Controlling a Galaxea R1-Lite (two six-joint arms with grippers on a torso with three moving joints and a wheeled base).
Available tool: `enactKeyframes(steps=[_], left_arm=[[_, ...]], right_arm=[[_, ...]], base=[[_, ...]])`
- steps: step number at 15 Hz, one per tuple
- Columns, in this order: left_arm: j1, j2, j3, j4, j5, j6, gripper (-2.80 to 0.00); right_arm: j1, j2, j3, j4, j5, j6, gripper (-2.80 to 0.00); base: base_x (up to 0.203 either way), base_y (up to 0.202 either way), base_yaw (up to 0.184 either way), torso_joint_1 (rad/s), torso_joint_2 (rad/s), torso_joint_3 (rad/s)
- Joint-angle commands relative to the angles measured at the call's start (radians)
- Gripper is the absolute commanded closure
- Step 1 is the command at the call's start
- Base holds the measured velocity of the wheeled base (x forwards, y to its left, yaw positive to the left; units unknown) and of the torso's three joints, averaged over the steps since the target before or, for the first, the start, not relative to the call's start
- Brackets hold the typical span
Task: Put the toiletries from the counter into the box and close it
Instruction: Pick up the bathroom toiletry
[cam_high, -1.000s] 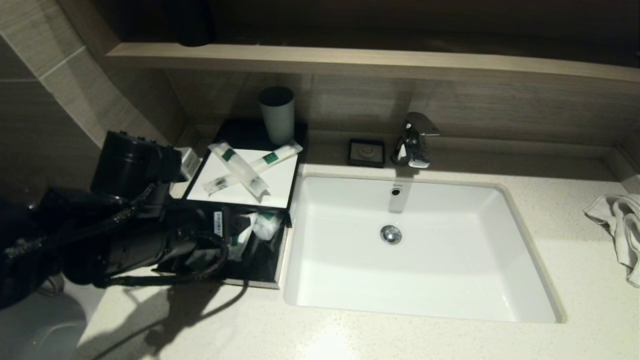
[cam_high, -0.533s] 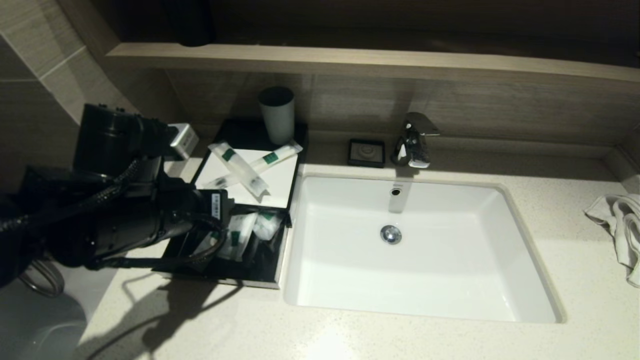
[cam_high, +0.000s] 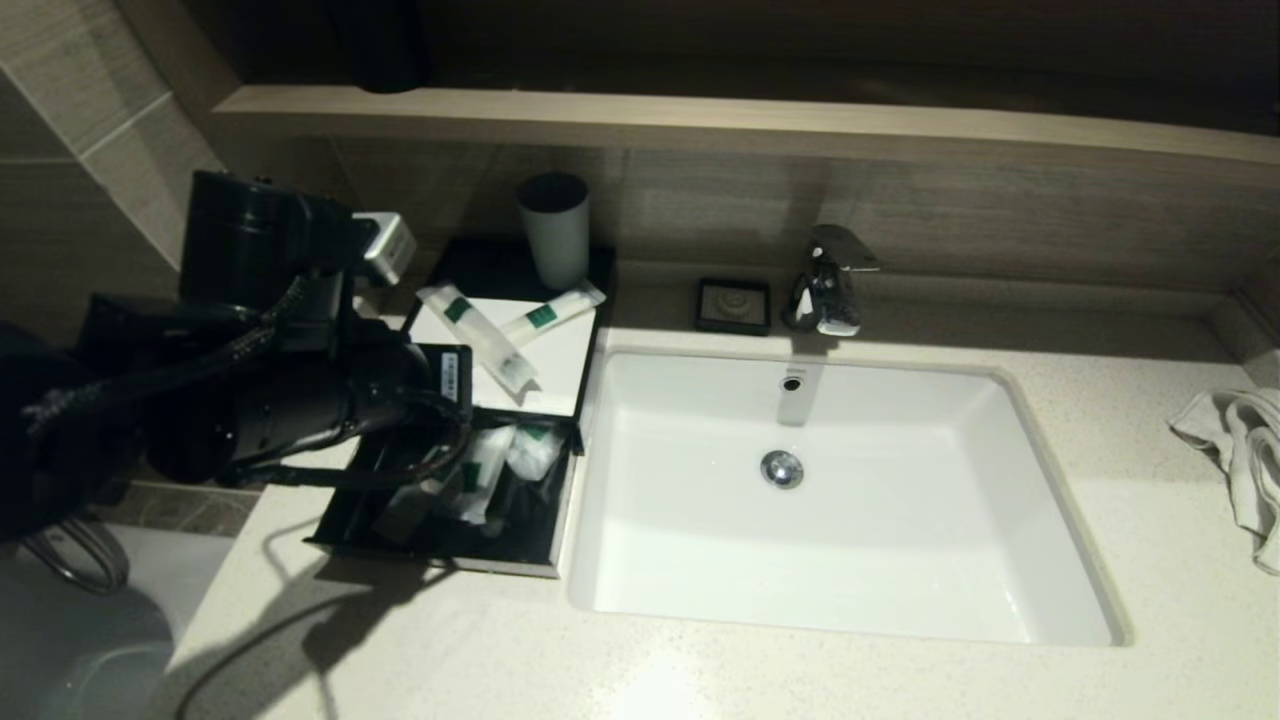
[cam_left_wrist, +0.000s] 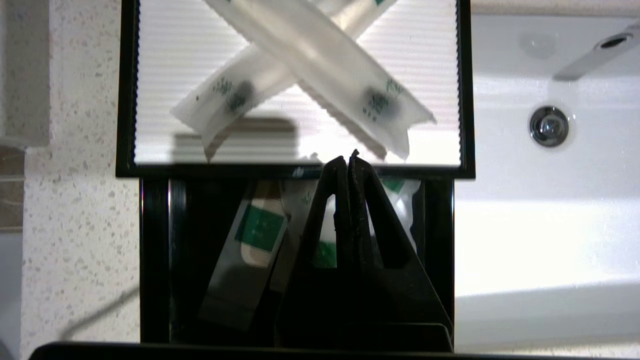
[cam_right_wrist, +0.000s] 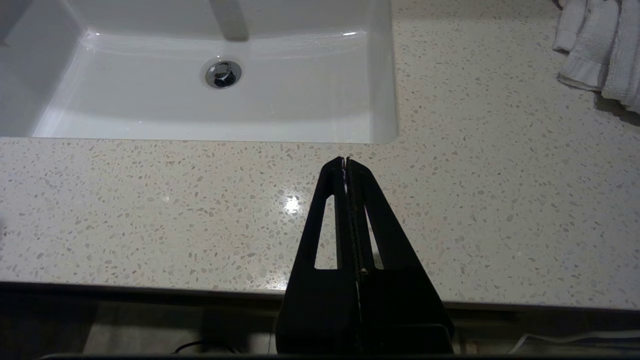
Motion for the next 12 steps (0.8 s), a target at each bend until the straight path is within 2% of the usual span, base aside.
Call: enactKeyframes(steps=[1, 3, 8, 12], left_arm=[[0.001, 0.071, -0.064, -0.005, 0.006, -0.003, 0.00], [0.002, 0.109, -0.118, 0.001, 0.013, -0.004, 0.00], [0.000, 0.206, -0.210, 0.005, 0.145, -0.020, 0.00], [-0.003, 0.255, -0.297, 0.037, 0.206, -0.100, 0.00]], right_arm=[[0.000, 0.002, 0.000, 0.001, 0.000, 0.000, 0.00], [0.000, 0.000, 0.000, 0.001, 0.000, 0.000, 0.00], [0.000, 0.001, 0.000, 0.001, 0.000, 0.000, 0.00], [0.000, 0.001, 0.000, 0.001, 0.000, 0.000, 0.00]], base=[[0.000, 0.000, 0.000, 0.000, 0.00, 0.000], [0.000, 0.000, 0.000, 0.000, 0.00, 0.000], [0.000, 0.000, 0.000, 0.000, 0.00, 0.000], [0.000, 0.000, 0.000, 0.000, 0.00, 0.000]])
